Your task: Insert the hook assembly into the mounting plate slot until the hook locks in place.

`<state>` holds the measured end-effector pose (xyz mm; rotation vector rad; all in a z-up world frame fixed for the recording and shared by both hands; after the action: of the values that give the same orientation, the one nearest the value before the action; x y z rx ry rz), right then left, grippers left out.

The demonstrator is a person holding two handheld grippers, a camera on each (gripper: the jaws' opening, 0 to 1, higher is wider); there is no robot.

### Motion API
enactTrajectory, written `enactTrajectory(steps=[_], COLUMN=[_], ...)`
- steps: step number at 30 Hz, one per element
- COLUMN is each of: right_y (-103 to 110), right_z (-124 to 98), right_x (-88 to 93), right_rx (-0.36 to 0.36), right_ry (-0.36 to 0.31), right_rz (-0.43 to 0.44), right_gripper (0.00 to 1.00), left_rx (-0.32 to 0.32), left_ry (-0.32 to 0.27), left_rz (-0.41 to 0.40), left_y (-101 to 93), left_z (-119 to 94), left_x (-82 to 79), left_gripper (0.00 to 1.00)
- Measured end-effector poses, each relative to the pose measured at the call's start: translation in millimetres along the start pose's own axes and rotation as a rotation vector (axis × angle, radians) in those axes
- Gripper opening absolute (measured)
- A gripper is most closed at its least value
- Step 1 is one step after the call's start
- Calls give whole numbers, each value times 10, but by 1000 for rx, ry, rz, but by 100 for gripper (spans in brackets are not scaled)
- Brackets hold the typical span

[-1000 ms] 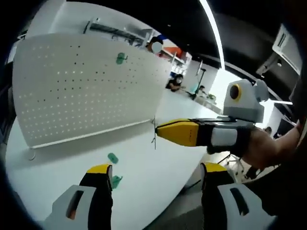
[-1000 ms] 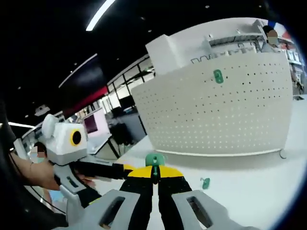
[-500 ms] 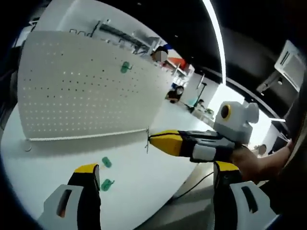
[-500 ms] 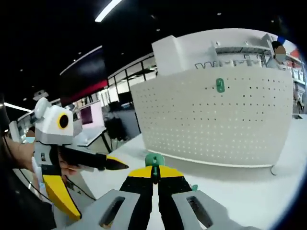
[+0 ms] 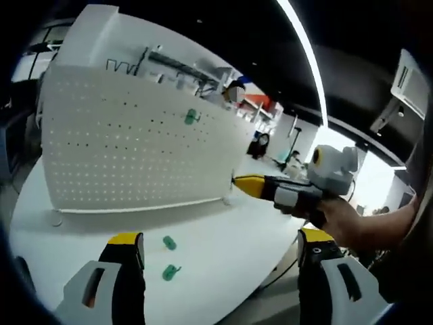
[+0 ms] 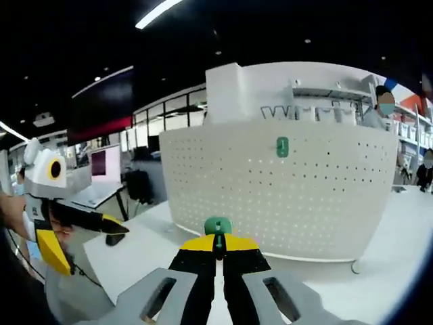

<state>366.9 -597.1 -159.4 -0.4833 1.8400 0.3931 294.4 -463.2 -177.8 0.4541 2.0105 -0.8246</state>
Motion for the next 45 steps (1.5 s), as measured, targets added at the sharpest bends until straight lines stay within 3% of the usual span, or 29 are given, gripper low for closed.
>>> enactTrajectory(steps=[12,18,24,31,45], right_y=[-354,-559,-728,-965,-1254], right_z=[157,240,294,321,649], right_x=[-269,-403,-440,-512,-937], right_rx=[98,145,175,217,258], right_ry=[-68,-104,-113,-137,-227], right_rz=[7,20,19,27,20], right_gripper=[0,0,0,0,0], left_rx=[-19,-34,19,26,16], left_ry=[-8,18,16,26,27], left_rz=[-20,1,-53,-26,-24], left_y=[62,74,-4,-62,30], left_z=[-10,0,15,56,87], left_x=[6,82,139,147,85], left_gripper=[93,94,97,98,97])
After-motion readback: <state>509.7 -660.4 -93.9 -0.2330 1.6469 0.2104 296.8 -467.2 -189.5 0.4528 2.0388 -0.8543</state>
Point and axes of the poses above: the point that each gripper's makers call its tool centre point, and the gripper's own axes: z roughly forward along the fingers, y roughly to its left, x roughly out of its underside, the point moved 3 cm from there along -z, roughly backward along the fingers, and after that the axes turned 6 degrees about y, right-handed, at the moved point
